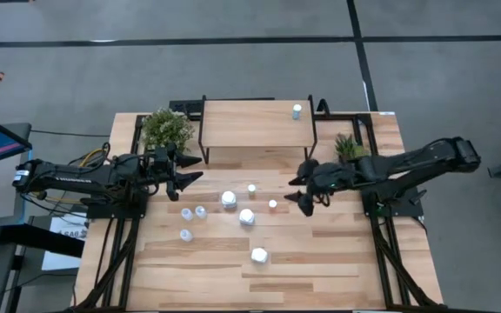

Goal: Pick and place medicine bottles onto shelf by color
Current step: Put the red pill bottle on the shelf

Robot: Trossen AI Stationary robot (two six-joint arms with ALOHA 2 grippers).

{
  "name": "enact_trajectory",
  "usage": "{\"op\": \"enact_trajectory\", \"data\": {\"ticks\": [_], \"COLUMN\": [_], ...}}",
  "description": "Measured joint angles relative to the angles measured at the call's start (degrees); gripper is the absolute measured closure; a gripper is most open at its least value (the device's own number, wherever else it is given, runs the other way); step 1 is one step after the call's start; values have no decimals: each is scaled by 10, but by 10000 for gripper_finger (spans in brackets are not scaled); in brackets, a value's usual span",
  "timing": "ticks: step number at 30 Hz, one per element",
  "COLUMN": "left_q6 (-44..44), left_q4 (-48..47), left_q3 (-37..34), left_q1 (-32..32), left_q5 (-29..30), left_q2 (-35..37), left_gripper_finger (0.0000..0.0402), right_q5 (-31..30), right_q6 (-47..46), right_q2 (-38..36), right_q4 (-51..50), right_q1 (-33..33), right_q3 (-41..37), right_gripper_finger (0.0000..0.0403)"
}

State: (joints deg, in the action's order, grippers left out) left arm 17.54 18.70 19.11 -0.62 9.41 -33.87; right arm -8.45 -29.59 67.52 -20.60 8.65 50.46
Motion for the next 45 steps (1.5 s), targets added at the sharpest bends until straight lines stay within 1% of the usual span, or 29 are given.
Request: {"op": "enact_trajectory", "data": {"ticks": [4, 6, 13, 17, 22, 29, 33, 36, 41, 45], "left_q6": [0, 0, 0, 0, 0, 0, 0, 0, 0, 1], "left_q4": [-14, -17, -17, -17, -17, -17, -17, -17, -15, -14], "left_q3": [0, 0, 0, 0, 0, 0, 0, 0, 0, 0], "left_q1": [0, 0, 0, 0, 0, 0, 0, 0, 0, 0], "left_q5": [0, 0, 0, 0, 0, 0, 0, 0, 0, 0], "left_q2": [0, 0, 0, 0, 0, 0, 0, 0, 0, 0], "left_gripper_finger": [156, 156, 156, 156, 156, 156, 156, 156, 156, 156], "right_q5": [56, 58, 59, 59, 57, 56, 55, 55, 55, 55], "right_q6": [67, 75, 105, 106, 106, 109, 151, 166, 163, 162], "right_q2": [50, 72, 145, 181, 200, 200, 201, 221, 262, 279], "right_q4": [42, 58, 60, 60, 60, 44, 48, 54, 72, 96], "right_q1": [0, 0, -1, 0, -14, -33, -36, -35, -35, -38], "right_q3": [0, 0, 0, 0, 0, 0, -4, -5, -5, 6], "right_gripper_finger": [117, 117, 117, 117, 117, 117, 117, 117, 117, 117]}}
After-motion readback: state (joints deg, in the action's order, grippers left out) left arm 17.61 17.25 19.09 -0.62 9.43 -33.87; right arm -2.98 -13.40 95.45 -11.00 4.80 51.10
